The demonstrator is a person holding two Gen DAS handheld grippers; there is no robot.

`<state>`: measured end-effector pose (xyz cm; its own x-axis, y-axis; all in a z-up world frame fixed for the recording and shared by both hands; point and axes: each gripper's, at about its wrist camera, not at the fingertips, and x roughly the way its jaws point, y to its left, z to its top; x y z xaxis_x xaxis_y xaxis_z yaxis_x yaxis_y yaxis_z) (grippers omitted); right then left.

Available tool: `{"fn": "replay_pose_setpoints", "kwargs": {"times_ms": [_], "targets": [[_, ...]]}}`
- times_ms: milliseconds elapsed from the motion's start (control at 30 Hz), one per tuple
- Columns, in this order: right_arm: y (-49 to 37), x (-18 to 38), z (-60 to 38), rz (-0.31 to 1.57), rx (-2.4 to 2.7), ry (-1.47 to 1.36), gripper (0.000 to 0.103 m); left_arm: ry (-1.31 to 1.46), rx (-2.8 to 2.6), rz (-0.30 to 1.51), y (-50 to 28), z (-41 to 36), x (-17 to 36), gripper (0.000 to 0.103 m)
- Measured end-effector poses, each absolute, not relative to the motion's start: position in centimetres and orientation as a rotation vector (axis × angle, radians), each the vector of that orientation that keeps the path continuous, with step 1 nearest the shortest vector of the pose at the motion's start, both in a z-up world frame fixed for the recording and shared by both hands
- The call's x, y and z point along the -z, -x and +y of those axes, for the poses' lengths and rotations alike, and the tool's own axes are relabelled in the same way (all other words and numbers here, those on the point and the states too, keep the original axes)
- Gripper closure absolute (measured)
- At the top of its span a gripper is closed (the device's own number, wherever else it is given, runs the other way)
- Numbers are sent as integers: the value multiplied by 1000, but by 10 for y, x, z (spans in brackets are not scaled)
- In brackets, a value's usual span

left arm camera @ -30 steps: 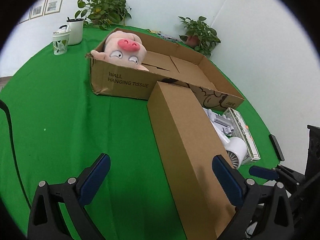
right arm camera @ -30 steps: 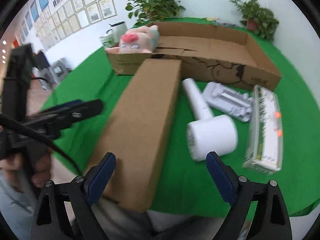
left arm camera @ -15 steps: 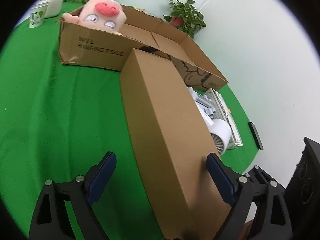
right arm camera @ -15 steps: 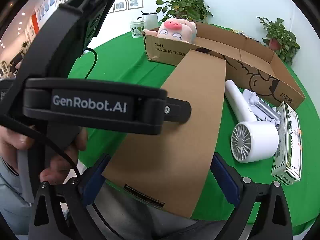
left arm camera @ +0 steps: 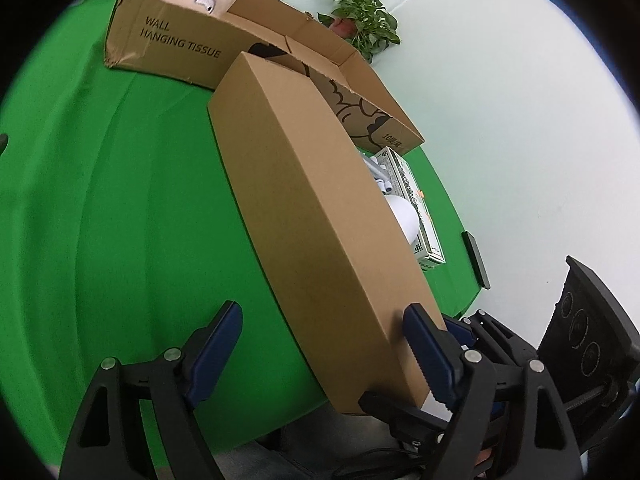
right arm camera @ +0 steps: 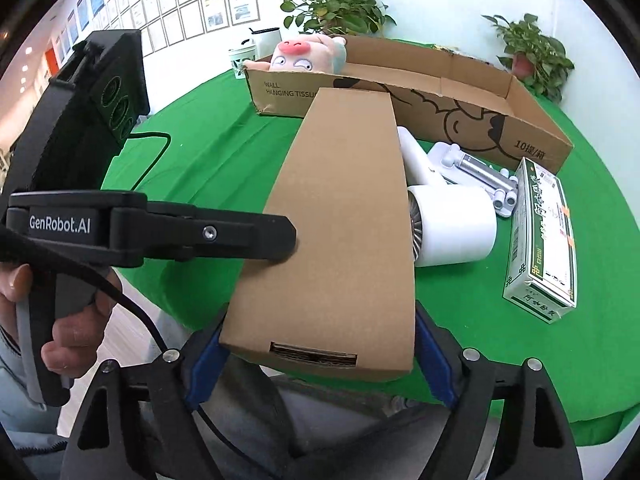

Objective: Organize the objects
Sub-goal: 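Lift the long brown box with the left gripper and tilt it upright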

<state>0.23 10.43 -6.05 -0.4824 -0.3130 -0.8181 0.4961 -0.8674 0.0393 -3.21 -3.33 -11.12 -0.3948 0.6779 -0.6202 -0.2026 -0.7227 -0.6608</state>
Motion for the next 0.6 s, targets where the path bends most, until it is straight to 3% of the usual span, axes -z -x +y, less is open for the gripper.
{"fn": "replay_pose_setpoints", "kwargs": {"times_ms": [333, 433, 600], "targets": [[6, 57, 119, -71, 2189, -1272, 22, 1289, -2061, -792, 33, -41, 118, 19], [6, 60, 117, -152, 2108, -1275, 22, 1297, -2068, -778, 32, -38, 118, 29], [5, 62, 113, -209, 2038, -1277, 22, 1337, -2136, -751, 28, -43, 112, 30]]}}
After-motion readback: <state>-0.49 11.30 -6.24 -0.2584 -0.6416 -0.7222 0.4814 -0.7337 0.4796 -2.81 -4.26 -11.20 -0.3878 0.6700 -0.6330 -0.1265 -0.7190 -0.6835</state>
